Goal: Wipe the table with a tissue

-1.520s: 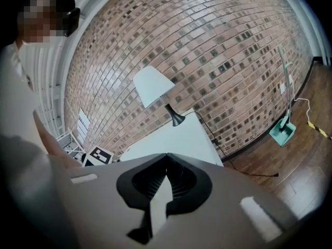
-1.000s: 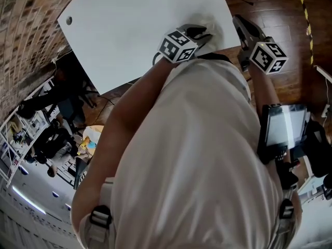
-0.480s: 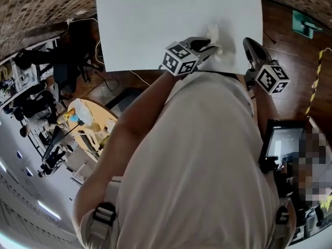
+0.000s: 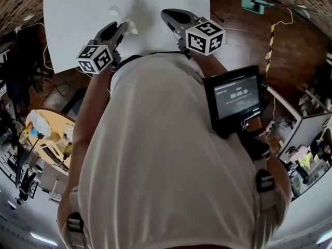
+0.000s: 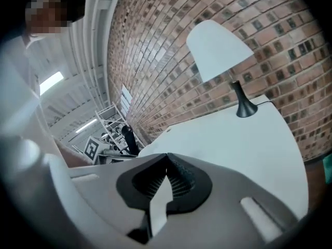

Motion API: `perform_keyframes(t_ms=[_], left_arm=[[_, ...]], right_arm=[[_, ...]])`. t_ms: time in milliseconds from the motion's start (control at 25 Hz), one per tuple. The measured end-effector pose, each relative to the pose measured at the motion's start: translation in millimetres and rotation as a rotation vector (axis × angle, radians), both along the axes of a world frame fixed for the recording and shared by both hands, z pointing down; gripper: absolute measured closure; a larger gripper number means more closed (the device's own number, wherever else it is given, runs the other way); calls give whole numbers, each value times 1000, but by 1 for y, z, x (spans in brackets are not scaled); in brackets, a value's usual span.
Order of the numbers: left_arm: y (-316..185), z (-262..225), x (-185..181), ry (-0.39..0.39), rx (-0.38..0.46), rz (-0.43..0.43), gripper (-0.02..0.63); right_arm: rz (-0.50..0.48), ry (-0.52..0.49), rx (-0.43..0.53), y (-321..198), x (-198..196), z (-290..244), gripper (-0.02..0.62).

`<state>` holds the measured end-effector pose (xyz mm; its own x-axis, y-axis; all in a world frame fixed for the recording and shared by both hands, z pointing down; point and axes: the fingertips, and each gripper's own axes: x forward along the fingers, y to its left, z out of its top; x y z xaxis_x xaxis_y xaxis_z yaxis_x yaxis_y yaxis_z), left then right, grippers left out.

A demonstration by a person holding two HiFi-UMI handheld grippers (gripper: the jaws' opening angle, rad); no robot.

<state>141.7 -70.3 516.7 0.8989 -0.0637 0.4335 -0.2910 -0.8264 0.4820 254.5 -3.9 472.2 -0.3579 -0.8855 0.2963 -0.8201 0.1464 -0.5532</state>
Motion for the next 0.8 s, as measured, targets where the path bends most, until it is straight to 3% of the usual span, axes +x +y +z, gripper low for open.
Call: perform_keyframes(t_ms=[160,400,800], left_arm=[[-7,-10,-17,45,28,-50,506],[-8,-38,-100,110,86,-64,506],[1,-63,-110,129,109,-50,506]], right_arm=[[-65,46,24,-5,-23,-10,588],[-128,125,106,-4,-120,-42,588],[-167,111,137,-10,-140,-62,588]])
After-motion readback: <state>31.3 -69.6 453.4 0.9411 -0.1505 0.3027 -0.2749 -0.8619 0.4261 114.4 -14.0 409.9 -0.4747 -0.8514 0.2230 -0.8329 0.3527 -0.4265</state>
